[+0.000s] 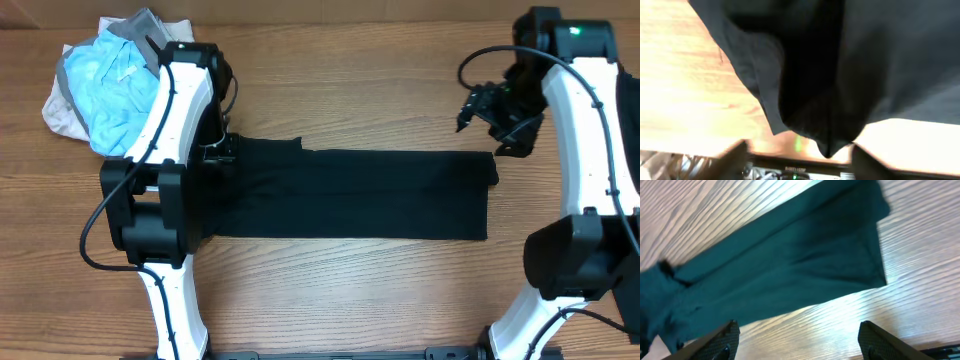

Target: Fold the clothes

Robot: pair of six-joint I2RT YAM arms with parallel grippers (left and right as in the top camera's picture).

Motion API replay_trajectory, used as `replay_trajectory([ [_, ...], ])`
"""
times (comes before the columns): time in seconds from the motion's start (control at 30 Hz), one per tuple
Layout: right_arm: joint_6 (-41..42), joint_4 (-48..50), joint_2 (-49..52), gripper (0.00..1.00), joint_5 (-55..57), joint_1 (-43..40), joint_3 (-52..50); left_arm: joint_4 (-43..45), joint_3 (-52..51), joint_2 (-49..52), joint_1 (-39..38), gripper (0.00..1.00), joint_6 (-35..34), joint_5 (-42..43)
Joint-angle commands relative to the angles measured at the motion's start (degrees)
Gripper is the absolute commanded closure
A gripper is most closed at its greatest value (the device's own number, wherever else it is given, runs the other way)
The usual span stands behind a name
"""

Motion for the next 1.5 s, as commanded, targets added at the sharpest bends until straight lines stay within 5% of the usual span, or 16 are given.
replay_trajectory([
  [0.0,0.24,0.04,-2.14,0.17,-0.5,3.61,0.04,1.01,-3.48,-1.49,-0.13,0.28,0.31,-1.11],
  [0.1,0.37,0.68,-2.14,0.15,-0.5,5.95,0.04,2.43,-3.74,-1.55,-0.13,0.53,0.22,-1.07],
  [0.17,1.05,1.42,-2.14,0.13,-0.5,6.58,0.04,3.52,-2.97,-1.88,-0.13,0.56,-0.44,-1.03],
  [0.57,-0.04,3.17,-2.12,0.07,-0.48,6.58,0.02,14.38,6.12,-2.12,-0.13,0.21,2.82,-0.5],
  [0.93,-0.24,3.65,-2.12,0.06,-0.33,6.58,0.02,19.32,3.19,1.53,-0.79,0.19,10.43,17.59],
  [1.1,-0.26,3.28,-2.12,0.06,-0.33,6.58,0.02,18.14,3.02,5.95,-1.99,0.21,9.68,18.91],
  [1.27,-1.55,2.69,-2.12,0.06,-0.28,6.58,0.02,16.87,3.02,8.9,-2.49,0.31,9.7,18.88],
  [1.37,-1.73,2.71,-2.12,0.06,-0.28,6.58,0.02,16.94,3.21,8.61,-2.45,0.55,9.7,18.88],
  [1.47,-1.73,2.82,-2.12,0.06,-0.28,6.58,0.02,16.46,4.55,8.02,-2.27,0.67,9.7,18.88],
])
